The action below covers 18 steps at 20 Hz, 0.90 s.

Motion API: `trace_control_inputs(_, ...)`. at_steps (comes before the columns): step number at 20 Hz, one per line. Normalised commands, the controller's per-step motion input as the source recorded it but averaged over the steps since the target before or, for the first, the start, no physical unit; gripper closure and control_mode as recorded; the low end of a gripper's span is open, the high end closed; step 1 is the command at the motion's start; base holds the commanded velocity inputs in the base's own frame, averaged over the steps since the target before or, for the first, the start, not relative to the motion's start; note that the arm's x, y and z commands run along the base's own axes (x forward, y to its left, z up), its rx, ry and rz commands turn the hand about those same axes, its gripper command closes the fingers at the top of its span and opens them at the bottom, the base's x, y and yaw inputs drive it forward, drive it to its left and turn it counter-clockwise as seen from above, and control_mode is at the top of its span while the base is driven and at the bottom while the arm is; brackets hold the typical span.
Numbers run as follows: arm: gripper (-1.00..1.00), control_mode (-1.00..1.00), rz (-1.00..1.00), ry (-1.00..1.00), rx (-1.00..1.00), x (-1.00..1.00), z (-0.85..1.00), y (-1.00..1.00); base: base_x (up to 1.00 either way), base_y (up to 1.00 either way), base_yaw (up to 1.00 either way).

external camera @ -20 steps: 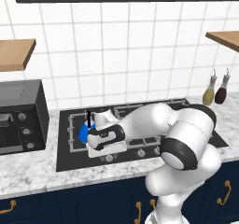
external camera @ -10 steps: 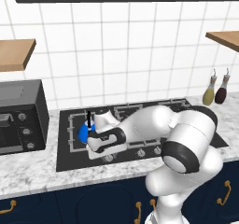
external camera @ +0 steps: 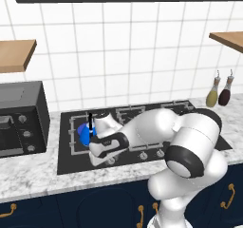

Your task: Pick the kettle from the counter and place it on a stove burner. Then turn the burner on.

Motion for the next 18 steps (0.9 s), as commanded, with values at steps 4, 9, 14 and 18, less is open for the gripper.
trace_control_inputs(4, 1.0, -1.0, 0.33, 0.0, -0.06, 0.0, 0.0, 0.0, 0.0, 0.0, 0.0)
trace_control_inputs(9, 1.0, -1.0, 0.35, -0.01, -0.07, 0.0, 0.0, 0.0, 0.0, 0.0, 0.0)
trace_control_inputs(14, 1.0, -1.0, 0.4, -0.02, -0.07, -0.03, 0.0, 0.0, 0.0, 0.0, 0.0)
trace_control_inputs(18, 1.0, -1.0, 0.35, -0.01, -0.04, -0.05, 0.0, 0.0, 0.0, 0.0, 0.0)
